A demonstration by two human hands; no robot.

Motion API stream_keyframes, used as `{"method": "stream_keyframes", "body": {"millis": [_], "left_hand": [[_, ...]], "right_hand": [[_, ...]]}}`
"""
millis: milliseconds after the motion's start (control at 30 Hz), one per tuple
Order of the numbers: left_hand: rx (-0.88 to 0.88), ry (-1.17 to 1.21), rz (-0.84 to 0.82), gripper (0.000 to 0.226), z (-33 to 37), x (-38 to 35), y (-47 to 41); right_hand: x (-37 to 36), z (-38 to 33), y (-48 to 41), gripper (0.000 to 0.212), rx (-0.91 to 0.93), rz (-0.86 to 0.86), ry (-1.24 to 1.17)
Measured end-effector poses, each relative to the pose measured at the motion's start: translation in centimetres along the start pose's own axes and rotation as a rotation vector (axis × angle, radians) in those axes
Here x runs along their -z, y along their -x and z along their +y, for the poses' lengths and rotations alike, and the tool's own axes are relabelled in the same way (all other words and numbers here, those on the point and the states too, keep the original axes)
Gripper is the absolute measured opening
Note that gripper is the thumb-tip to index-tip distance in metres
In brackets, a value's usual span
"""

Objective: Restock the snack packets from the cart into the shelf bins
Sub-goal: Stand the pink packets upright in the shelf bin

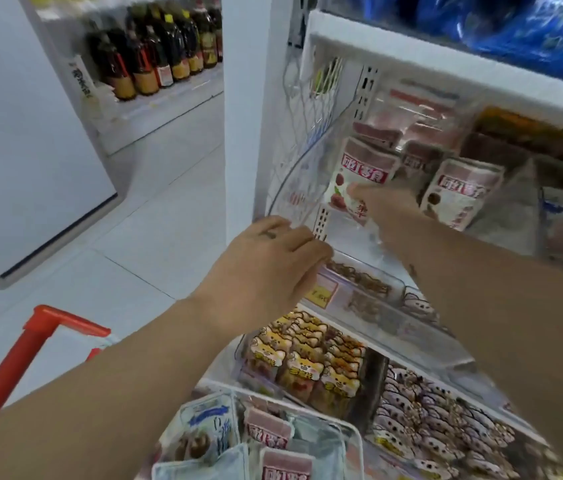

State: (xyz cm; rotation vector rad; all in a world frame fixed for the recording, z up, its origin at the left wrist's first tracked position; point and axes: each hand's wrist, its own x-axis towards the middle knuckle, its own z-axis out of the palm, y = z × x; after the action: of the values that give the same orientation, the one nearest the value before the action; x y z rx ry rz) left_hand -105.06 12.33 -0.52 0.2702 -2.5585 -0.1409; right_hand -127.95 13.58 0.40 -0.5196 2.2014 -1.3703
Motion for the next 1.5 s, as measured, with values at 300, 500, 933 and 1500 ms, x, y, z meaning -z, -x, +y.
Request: {"method": "stream_keyframes", "body": {"millis": [300,500,933,1500], "left_hand": [[0.032,0.072,0.054,0.029,0.4,-0.4,0.0],[0.052,0.07,0.053,0.026,0.5,-0.4,0.0],[0.091,0.075,0.125,0.026,0.9,-0.9,0.1],[0.131,0.058,0.111,0.027,1.0,-1.2,0.2]], "right_hand": [[-0.8,1.9,-2.4,0.048,0.231,0.005,0.231],[-0.4,1.9,-2.8,0.058,0.341,0.053,0.369],[-2.1,2.0,-3.1,0.07,0.22,0.281,0.355],[-2.4,3.2,-3.9,0.062,0.191,0.207,0.231]]}}
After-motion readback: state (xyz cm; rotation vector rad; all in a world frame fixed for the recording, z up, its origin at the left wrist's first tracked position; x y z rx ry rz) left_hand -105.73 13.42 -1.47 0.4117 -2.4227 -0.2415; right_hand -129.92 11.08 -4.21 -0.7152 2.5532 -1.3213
